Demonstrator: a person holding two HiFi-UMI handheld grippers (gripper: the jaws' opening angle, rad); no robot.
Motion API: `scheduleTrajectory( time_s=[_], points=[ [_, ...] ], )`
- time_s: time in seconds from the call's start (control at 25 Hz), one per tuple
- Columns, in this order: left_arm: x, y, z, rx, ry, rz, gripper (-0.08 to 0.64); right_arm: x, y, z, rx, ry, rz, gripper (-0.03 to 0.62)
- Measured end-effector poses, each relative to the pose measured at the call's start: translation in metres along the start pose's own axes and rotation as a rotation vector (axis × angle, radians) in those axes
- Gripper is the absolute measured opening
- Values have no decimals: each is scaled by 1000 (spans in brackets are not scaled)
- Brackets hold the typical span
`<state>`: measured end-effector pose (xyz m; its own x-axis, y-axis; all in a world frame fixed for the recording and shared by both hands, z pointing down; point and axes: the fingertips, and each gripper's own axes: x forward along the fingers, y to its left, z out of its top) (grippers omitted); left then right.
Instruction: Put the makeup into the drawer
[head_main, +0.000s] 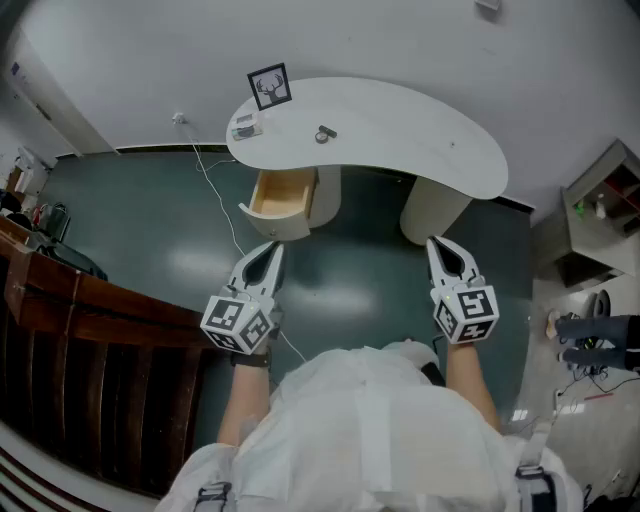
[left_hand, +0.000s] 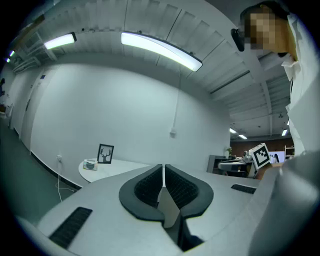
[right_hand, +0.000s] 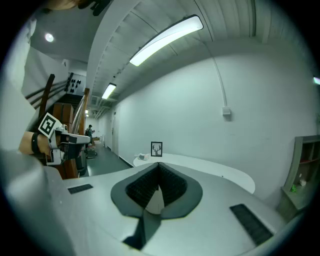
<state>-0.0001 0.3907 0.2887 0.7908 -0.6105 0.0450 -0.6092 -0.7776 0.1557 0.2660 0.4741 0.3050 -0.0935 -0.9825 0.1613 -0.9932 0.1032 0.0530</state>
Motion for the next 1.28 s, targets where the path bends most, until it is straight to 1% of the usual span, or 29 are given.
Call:
scheduleTrajectory(
  time_s=[0.24, 0.56, 0.72, 0.88, 1.08, 1.28],
  points=[
    [1, 2, 2, 3, -5, 4, 28, 2, -2, 2, -8, -1, -7, 9],
    [-1, -7, -1, -2, -3, 1, 28, -8, -6, 0, -13, 6, -3, 9],
    [-7, -7, -1, -1, 5, 6, 28, -12, -5, 2, -33, -4, 5, 9],
    [-17, 0, -4, -4, 12, 23, 29, -16, 3, 1, -11, -28, 24, 9],
    [-31, 9, -8, -9, 17, 38, 28, -10, 10, -6, 0, 5, 33, 9],
    [-44, 23, -15, -37, 16, 75, 28, 0, 23, -10, -13, 35, 61, 9]
  ],
)
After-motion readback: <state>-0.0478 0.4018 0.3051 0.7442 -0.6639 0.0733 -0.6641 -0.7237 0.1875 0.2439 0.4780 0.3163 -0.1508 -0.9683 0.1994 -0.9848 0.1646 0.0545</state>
